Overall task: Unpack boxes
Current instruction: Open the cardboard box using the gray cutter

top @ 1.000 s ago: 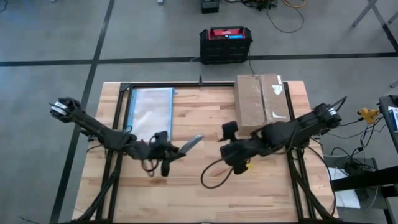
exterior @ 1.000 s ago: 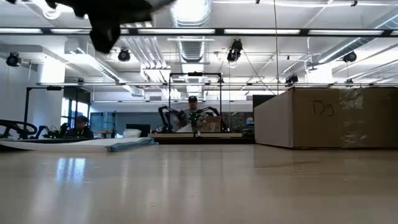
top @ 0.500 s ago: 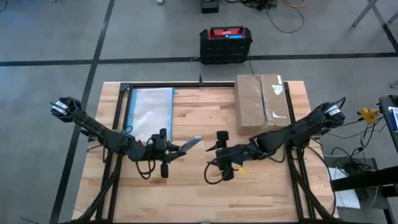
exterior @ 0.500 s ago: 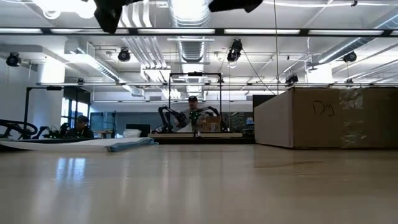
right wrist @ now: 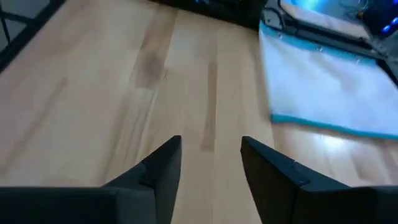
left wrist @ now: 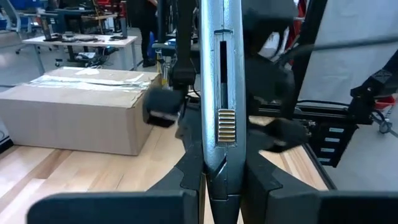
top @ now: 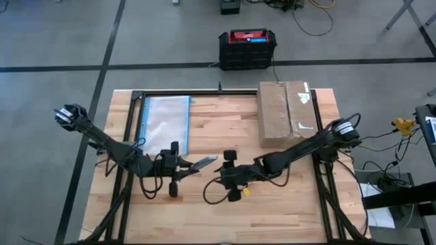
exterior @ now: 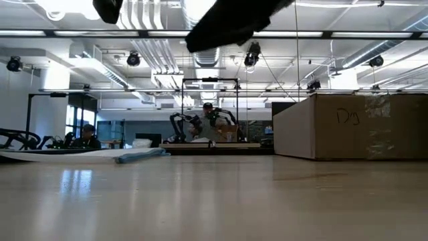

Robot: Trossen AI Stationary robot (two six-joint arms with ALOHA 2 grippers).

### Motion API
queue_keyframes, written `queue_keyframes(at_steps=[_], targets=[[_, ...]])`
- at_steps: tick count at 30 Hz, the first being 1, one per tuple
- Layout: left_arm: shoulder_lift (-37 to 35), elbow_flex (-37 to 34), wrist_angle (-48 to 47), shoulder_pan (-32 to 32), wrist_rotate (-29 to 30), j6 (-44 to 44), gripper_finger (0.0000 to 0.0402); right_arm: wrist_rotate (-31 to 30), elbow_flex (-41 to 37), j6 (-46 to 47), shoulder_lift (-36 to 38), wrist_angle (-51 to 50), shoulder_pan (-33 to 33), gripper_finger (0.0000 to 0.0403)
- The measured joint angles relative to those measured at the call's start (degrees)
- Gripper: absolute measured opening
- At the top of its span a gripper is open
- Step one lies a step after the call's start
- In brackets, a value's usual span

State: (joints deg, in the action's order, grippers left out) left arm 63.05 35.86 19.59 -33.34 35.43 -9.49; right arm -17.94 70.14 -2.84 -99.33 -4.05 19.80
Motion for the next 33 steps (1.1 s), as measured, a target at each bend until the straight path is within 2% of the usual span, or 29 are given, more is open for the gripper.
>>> queue_keyframes(at_steps=[3, 6, 11, 14, 17, 22, 29, 33], targets=[[-1.18, -0.02, 0.29, -2.17, 2.15, 0.65, 0.0039, -0.01, -0.47, 0.39, 1.93, -1.82, 0.3, 0.0104], [-1.23, -0.02, 0.75, -3.15, 3.66, 1.4, 0.0039, -0.07, -1.86, 1.21, 4.57, 3.36, 0.62, 0.0068], [1.96, -0.02, 2.22, -3.1, 3.79, 0.65, 0.0039, -0.15, -8.94, 2.01, 5.86, 25.14, 2.42, 0.0013], [5.05, -0.02, 6.13, -3.13, 2.13, 0.18, 0.0039, -2.43, -13.88, 1.7, 5.9, 39.94, 3.85, 0.0003], [8.44, -0.02, 11.32, -2.82, -1.69, 1.15, 0.0039, -3.06, -16.81, 1.41, 5.33, 48.06, 4.32, 0.0014], [12.72, -0.02, 15.53, -1.53, -3.5, 0.48, 0.0039, -4.64, -16.66, 1.93, 3.6, 47.85, 4.28, 0.0048], [13.81, -0.02, 19.27, -0.97, -3.28, 0.6, 0.0039, -4.6, -15.35, 0.81, 3.54, 47.97, 4.04, 0.0149], [13.76, -0.02, 22.83, -0.52, -2.92, 3.76, 0.0039, -4.6, -13.24, -0.49, 3.54, 48.17, 3.53, 0.0204]])
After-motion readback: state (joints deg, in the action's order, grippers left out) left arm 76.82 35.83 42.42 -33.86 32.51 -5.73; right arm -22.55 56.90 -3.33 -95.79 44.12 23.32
